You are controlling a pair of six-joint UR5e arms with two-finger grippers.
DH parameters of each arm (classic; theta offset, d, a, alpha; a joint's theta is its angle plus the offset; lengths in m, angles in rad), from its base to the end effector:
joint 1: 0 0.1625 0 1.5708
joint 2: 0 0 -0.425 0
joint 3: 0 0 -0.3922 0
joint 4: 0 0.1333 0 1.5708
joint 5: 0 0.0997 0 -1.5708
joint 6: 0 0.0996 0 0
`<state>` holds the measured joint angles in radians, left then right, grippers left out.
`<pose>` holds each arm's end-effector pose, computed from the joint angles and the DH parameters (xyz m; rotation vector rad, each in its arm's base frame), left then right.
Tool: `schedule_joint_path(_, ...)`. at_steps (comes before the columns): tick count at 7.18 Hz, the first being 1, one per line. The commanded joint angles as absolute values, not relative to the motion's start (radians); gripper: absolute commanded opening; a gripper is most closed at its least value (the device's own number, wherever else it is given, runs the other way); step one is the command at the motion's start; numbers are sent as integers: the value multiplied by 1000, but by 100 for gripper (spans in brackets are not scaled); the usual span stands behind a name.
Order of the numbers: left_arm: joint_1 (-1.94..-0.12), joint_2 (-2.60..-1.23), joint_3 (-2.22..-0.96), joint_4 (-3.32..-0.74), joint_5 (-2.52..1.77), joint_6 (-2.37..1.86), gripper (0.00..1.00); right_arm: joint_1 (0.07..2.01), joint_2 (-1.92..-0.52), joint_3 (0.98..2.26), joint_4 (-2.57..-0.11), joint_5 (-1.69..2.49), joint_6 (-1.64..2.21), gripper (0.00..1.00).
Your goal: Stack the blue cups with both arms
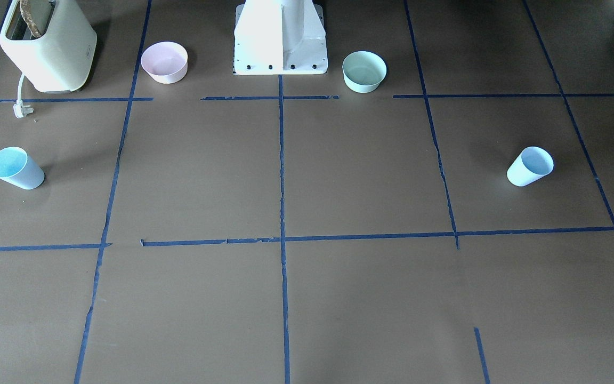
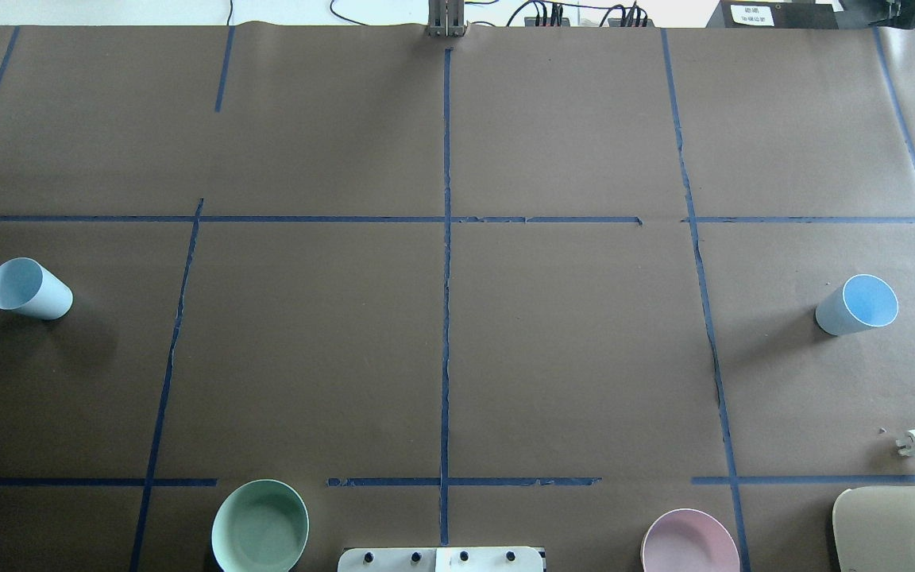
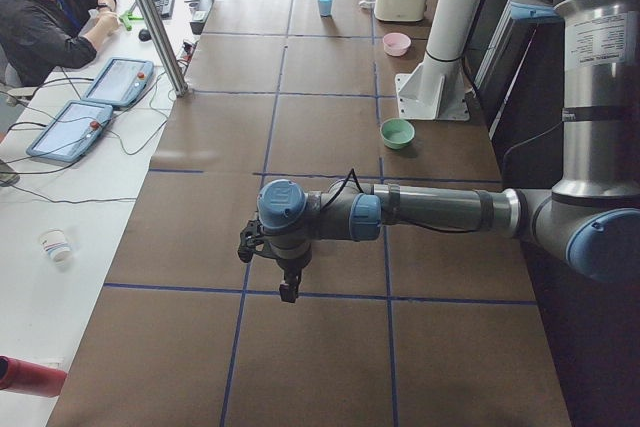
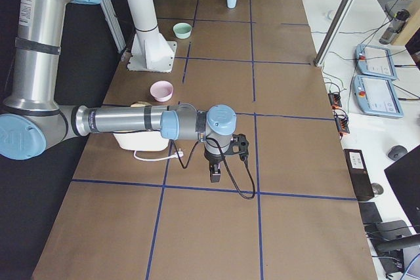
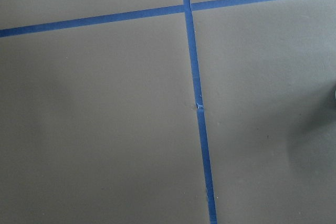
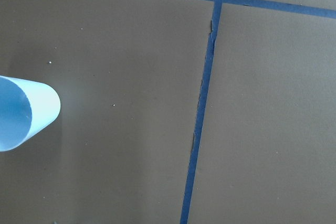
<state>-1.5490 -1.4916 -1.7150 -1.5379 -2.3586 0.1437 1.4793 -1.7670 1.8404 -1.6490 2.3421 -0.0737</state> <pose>-0.0527 -0.4609 0.6277 0.0785 0.7854 0.1695 0.0264 -0.4118 0.6225 -0.0114 -0.7720 -0.1551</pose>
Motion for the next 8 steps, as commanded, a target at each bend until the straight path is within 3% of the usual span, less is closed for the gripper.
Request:
schedule_joint_path(1, -1548, -1552, -1706, -1575, -2367, 146, 100, 1479, -1766, 1842, -1649, 2344, -74, 100)
schedule_joint_path(3, -1510, -1525, -1718, -1671, -2372, 124, 100, 1479, -1766, 1842, -1649, 2344, -74, 100)
schedule_joint_path(6, -1259, -1460, -1683, -2045, -2340, -438, 100, 1479, -1767, 1839, -1649, 2347, -75, 100)
schedule_joint_path(8, -1142, -1462, -1672, -2164, -2263, -675, 100, 1479, -1766, 1838, -1649, 2347, -75, 100)
